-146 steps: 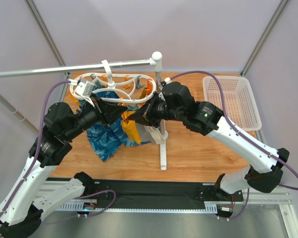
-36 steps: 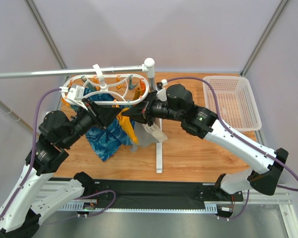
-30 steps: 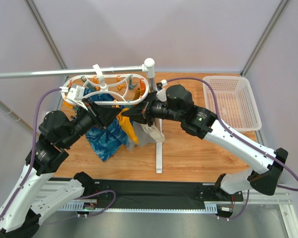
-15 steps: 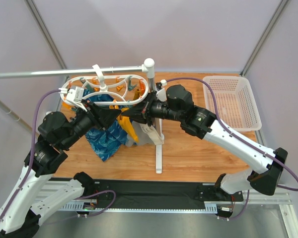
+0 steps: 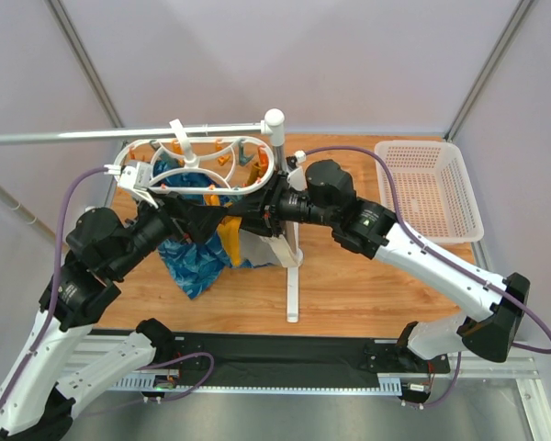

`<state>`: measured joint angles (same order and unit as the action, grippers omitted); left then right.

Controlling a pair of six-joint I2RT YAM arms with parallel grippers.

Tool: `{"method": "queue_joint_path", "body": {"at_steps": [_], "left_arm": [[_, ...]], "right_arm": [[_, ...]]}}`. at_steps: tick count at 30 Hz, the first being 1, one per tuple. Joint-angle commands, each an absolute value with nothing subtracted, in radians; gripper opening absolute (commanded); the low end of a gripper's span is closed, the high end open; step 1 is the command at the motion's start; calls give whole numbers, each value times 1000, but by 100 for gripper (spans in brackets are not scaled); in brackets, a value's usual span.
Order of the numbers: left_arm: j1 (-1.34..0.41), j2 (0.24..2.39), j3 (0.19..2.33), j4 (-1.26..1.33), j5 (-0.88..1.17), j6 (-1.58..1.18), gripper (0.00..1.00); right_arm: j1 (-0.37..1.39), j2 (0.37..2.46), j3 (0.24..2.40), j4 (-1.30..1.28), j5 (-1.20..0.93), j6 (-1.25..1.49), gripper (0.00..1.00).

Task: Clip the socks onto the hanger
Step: Clamp the sock onto the hanger, then reset both arms

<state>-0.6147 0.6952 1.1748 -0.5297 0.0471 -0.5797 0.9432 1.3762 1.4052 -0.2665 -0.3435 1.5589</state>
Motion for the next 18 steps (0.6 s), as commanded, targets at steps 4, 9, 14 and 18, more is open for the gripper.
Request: {"method": "queue_joint_path", "body": {"at_steps": [4, 9, 14, 18], "left_arm": [[-617, 628, 1246, -646, 2, -575, 100], [-617, 559, 1244, -725, 2, -591, 100], [-615, 502, 1181, -726, 49, -627, 100], [-617, 468, 1137, -696, 132, -667, 98]], "right_arm": [[951, 1348, 1368, -316, -436, 1432, 71], [951, 1274, 1332, -494, -413, 1225, 96], [951, 1192, 1298, -646, -313, 976, 100], [951, 1117, 1252, -709, -255, 830, 100]]}}
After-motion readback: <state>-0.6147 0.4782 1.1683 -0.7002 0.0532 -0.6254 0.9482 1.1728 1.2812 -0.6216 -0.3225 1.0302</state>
